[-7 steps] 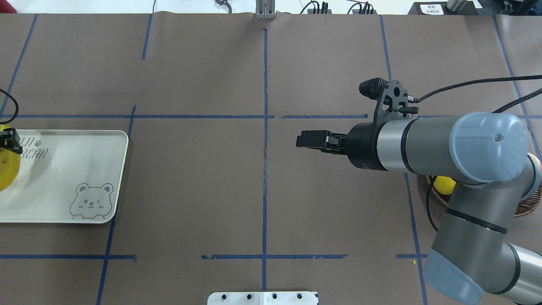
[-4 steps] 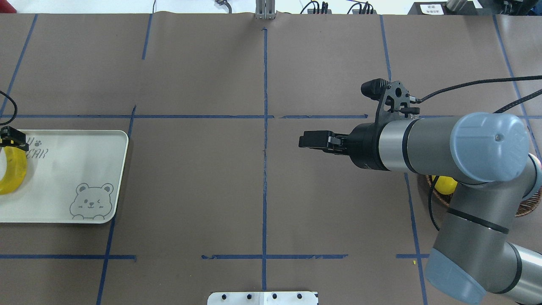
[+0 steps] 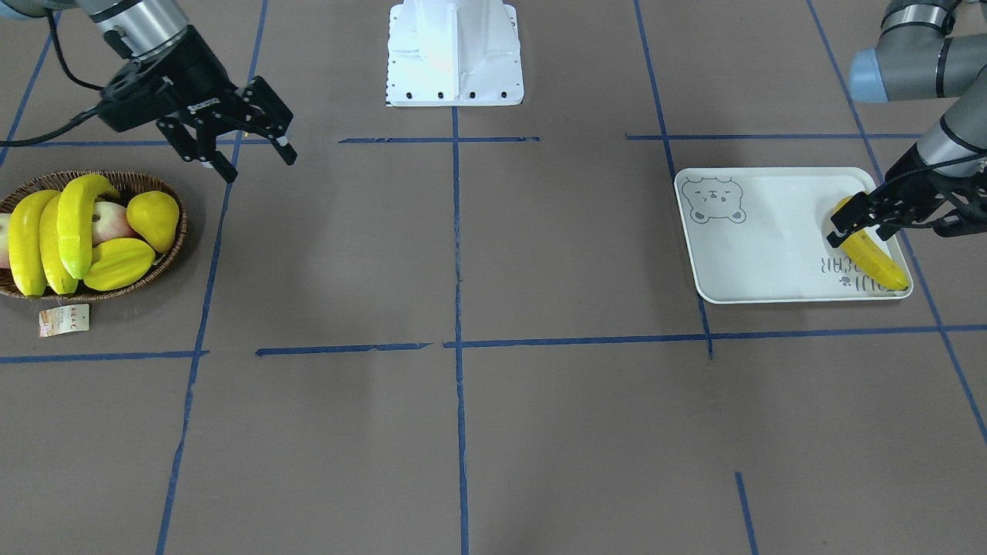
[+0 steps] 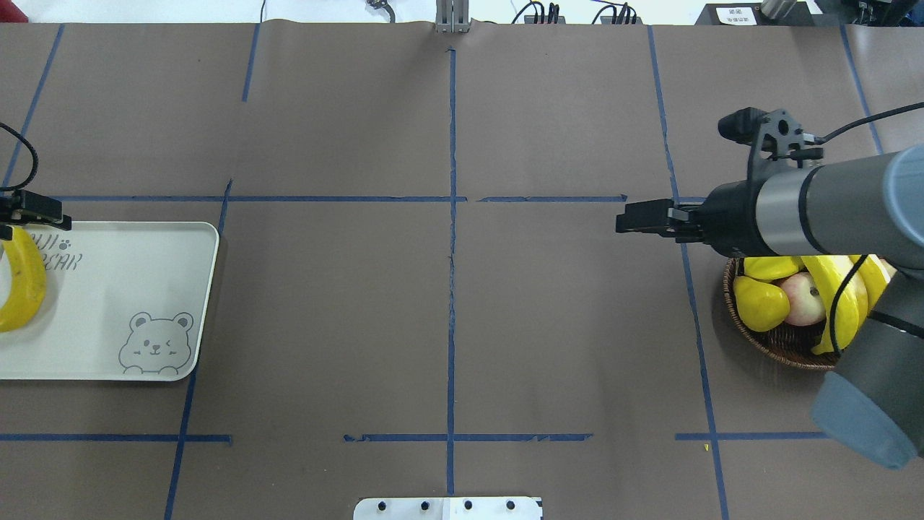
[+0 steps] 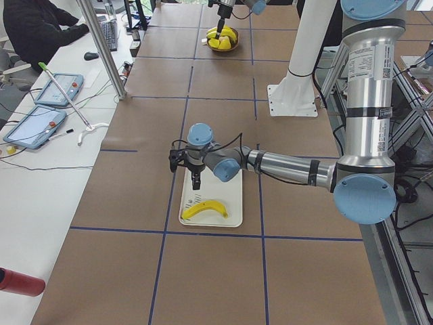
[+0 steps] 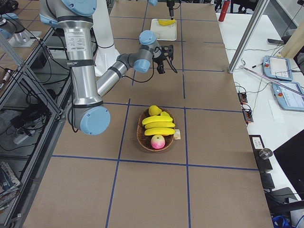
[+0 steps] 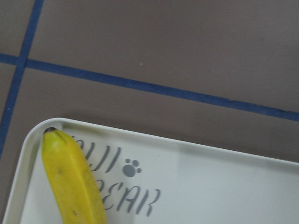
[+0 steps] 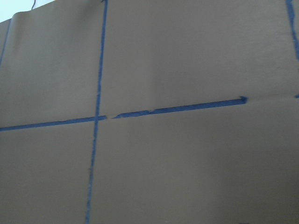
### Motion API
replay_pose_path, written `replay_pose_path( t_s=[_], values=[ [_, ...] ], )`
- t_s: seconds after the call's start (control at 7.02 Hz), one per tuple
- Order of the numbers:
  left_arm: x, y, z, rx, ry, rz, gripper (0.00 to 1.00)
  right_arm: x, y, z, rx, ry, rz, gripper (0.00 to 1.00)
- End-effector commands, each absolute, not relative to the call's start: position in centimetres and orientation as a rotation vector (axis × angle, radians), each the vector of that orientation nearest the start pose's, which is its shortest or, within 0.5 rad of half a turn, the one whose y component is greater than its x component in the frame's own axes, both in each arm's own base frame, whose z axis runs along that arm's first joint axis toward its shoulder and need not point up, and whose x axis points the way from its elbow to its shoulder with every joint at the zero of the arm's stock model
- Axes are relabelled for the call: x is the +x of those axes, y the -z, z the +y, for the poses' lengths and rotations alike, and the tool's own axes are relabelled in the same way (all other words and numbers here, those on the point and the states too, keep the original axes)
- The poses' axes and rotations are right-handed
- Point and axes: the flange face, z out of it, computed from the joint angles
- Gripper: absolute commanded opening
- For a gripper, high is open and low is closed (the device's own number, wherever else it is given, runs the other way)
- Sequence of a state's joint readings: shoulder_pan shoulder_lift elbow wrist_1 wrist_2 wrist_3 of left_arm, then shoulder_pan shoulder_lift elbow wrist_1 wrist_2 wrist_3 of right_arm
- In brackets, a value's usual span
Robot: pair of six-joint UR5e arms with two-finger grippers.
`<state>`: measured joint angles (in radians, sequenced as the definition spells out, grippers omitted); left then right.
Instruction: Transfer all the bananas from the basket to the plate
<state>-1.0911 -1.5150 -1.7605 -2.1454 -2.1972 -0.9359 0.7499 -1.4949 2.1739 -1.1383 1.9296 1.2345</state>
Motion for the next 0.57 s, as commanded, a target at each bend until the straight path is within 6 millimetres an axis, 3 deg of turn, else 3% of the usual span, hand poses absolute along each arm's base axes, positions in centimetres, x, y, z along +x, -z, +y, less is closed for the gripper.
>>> replay_pose_path(
  t_s=[0.0, 0.14, 0.28, 0.43],
  values=[
    [16.1, -46.3, -46.4, 0.157, 0.278, 0.990, 0.99, -20.4, -34.9, -39.0, 0.273, -0.103, -1.017, 1.00],
    [16.6, -44.3, -46.5, 0.156, 0.303, 1.022, 0.99, -19.0, -38.8, -37.7, 0.271, -0.035, -0.944, 1.00],
    [17.7, -41.9, -46.7, 0.156, 0.309, 1.058, 0.99, -17.5, -41.5, -36.8, 0.275, 0.006, -0.905, 1.00],
    [21.2, -40.3, -46.0, 0.124, 0.273, 1.082, 0.99, -16.3, -44.3, -35.6, 0.269, 0.013, -0.886, 1.00]
  ],
)
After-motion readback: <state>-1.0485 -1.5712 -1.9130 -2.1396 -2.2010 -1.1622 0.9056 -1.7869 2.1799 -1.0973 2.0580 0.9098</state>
